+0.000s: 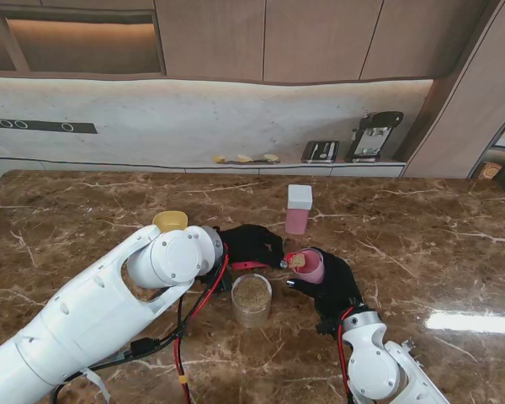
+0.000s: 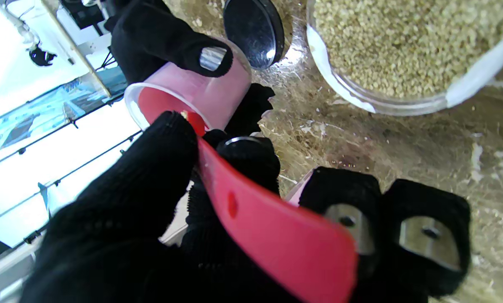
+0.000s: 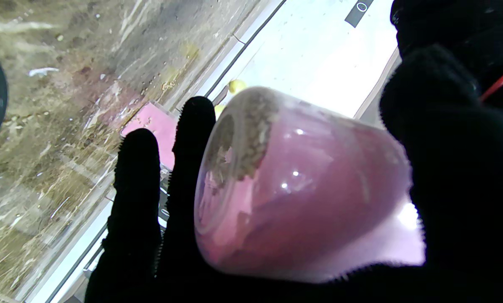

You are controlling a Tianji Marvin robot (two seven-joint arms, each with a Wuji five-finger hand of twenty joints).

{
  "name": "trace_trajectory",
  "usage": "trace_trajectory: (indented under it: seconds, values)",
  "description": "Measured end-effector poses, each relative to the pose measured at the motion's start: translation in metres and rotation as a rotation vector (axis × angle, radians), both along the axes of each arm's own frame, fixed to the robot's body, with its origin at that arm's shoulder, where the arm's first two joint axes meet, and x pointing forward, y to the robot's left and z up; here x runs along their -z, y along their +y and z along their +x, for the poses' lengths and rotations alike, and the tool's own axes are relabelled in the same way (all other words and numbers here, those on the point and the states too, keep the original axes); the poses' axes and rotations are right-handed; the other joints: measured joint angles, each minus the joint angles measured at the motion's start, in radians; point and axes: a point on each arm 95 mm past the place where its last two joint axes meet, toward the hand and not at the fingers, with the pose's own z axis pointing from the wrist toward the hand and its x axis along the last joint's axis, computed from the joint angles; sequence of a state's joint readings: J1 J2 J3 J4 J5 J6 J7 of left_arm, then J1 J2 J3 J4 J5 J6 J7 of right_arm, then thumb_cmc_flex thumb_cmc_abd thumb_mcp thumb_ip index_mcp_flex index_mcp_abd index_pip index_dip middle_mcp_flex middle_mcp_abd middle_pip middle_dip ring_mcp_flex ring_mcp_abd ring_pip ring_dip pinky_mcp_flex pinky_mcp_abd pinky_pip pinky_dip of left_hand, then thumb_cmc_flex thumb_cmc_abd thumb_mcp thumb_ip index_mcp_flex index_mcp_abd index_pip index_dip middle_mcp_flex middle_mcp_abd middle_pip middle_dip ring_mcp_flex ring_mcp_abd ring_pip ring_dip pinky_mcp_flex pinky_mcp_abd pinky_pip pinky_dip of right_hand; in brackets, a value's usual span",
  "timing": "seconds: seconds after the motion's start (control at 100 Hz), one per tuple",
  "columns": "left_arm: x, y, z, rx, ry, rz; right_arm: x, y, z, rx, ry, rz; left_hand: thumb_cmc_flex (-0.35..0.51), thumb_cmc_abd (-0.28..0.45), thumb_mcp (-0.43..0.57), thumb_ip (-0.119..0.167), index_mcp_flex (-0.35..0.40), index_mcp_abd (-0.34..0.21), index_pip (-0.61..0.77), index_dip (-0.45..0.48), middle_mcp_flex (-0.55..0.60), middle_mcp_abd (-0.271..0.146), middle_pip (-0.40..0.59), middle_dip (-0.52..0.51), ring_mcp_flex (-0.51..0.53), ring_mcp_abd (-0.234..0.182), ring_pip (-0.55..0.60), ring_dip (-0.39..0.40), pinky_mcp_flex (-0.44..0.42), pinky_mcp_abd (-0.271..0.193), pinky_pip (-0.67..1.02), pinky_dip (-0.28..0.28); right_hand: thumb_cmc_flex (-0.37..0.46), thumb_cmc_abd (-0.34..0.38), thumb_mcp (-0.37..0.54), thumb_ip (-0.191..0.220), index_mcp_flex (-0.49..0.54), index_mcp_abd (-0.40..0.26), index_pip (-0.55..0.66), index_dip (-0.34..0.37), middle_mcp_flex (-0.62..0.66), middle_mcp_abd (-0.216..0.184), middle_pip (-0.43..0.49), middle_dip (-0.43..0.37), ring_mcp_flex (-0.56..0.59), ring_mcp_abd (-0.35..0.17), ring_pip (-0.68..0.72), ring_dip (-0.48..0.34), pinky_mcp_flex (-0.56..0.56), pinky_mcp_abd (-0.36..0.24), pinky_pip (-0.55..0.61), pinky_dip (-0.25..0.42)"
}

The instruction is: Measure grain into the airtight container

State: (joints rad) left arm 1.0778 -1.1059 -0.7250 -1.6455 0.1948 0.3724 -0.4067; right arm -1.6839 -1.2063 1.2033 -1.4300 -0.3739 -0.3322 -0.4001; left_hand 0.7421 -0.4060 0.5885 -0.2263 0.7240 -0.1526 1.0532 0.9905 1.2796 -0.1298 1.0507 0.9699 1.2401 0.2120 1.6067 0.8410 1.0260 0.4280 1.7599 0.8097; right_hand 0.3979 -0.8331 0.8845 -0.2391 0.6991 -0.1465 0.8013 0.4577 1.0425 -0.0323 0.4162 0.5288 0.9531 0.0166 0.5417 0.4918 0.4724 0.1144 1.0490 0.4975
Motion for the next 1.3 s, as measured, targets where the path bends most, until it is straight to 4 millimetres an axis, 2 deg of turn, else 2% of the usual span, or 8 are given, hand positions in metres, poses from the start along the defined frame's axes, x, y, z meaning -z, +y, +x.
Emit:
trace_trajectory:
  seconds: [0.5, 0.73, 0.85, 1.3]
  values:
    - [-0.011, -0.008, 0.003, 0.066, -0.086, 0.042, 0.000, 0.000, 0.000, -0.003, 0.000, 0.001, 0.000, 0.000, 0.001, 0.000, 0.000, 0.000, 0.000, 0.000, 0.000, 0.000, 0.000, 0.000, 0.000, 0.000, 0.000, 0.000, 0.000, 0.000, 0.000, 0.000, 0.000, 0.000, 0.000, 0.000, 0.000, 0.000, 0.000, 0.000, 0.000, 0.000, 0.000, 0.000, 0.000, 0.000, 0.000, 0.000, 0.000, 0.000, 0.000, 0.000]
    - [-0.016, -0.014, 0.002, 0.123, -0.182, 0.081, -0.001, 0.001, 0.000, -0.003, 0.000, 0.001, -0.001, 0.000, 0.001, 0.000, 0.000, 0.000, 0.000, 0.000, 0.000, 0.000, 0.000, 0.000, 0.000, 0.000, 0.000, 0.000, 0.000, 0.000, 0.000, 0.000, 0.000, 0.000, 0.000, 0.000, 0.000, 0.000, 0.000, 0.000, 0.000, 0.000, 0.000, 0.000, 0.000, 0.000, 0.000, 0.000, 0.000, 0.000, 0.000, 0.000]
    - [-0.019, -0.017, 0.001, 0.185, -0.318, 0.145, -0.001, 0.001, 0.000, -0.002, 0.000, 0.001, -0.010, 0.000, 0.020, 0.000, 0.001, 0.000, 0.000, 0.000, 0.000, 0.000, 0.000, 0.000, 0.000, 0.000, 0.000, 0.000, 0.000, 0.000, 0.000, 0.000, 0.000, 0.000, 0.000, 0.000, 0.000, 0.000, 0.000, 0.000, 0.000, 0.000, 0.000, 0.000, 0.000, 0.000, 0.000, 0.000, 0.000, 0.000, 0.000, 0.000]
    - [-0.021, -0.027, -0.007, 0.287, -0.554, 0.164, -0.001, 0.000, 0.000, -0.002, -0.002, 0.002, -0.022, -0.001, 0.032, 0.000, 0.003, -0.009, 0.001, 0.000, 0.000, 0.000, 0.000, 0.000, 0.000, 0.000, 0.000, 0.000, 0.000, 0.000, 0.000, 0.000, 0.000, 0.000, 0.000, 0.000, 0.000, 0.000, 0.000, 0.000, 0.000, 0.000, 0.000, 0.000, 0.000, 0.000, 0.000, 0.000, 0.000, 0.000, 0.000, 0.000]
